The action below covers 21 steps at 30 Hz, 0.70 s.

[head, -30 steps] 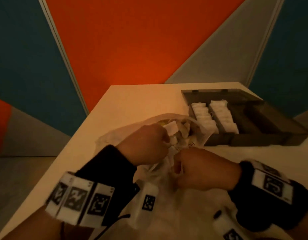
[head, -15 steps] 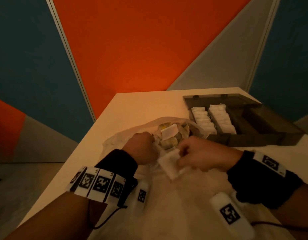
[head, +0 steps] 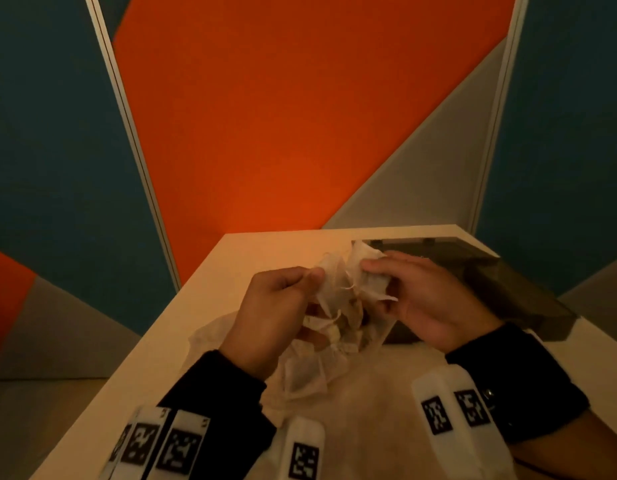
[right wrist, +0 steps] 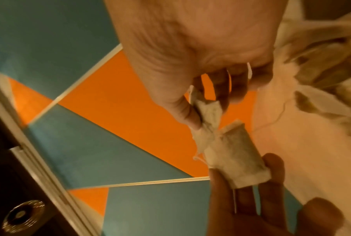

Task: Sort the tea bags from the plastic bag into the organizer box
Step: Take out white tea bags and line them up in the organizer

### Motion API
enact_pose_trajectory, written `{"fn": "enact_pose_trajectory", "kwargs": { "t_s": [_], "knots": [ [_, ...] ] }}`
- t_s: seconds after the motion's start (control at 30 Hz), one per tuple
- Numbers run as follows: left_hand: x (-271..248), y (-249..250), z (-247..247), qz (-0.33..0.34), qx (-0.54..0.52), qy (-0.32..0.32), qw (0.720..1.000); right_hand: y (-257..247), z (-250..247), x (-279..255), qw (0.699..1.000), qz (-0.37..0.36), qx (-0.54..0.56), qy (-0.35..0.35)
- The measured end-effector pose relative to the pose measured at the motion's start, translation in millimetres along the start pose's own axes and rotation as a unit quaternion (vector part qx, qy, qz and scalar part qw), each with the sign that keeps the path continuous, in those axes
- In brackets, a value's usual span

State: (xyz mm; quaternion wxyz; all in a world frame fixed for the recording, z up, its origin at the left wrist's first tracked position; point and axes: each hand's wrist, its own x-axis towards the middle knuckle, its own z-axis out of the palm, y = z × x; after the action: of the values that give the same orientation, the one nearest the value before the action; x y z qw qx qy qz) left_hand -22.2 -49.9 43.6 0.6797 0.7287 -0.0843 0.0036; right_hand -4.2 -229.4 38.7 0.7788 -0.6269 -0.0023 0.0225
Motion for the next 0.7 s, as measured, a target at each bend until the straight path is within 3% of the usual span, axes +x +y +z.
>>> {"fn": "enact_pose_trajectory", "kwargs": {
  "t_s": [0.1, 0.33, 0.5, 0.7],
  "knots": [
    [10.9, 27.6, 4.9, 0.045, -0.042, 0.011, 0.998, -26.6, 2.2, 4.5, 0.999, -0.030, -0.013, 0.023],
    [39.9, 58.1, 8.4, 0.106, -0.081, -0.008, 0.991, -74.4, -4.6, 5.6, 0.993, -0.106, 0.034, -0.025],
    [51.3, 58.3, 11.5, 0.137, -0.078, -0.040, 0.987, -70.6, 3.3, 16.9, 0.994, -0.102, 0.005, -0.049],
    [61.7, 49.2, 9.5, 0.145, -0.053, -0.049, 0.987, -64.8, 8.0, 27.4, 0.993, -0.102, -0.063, -0.021]
  ]
}}
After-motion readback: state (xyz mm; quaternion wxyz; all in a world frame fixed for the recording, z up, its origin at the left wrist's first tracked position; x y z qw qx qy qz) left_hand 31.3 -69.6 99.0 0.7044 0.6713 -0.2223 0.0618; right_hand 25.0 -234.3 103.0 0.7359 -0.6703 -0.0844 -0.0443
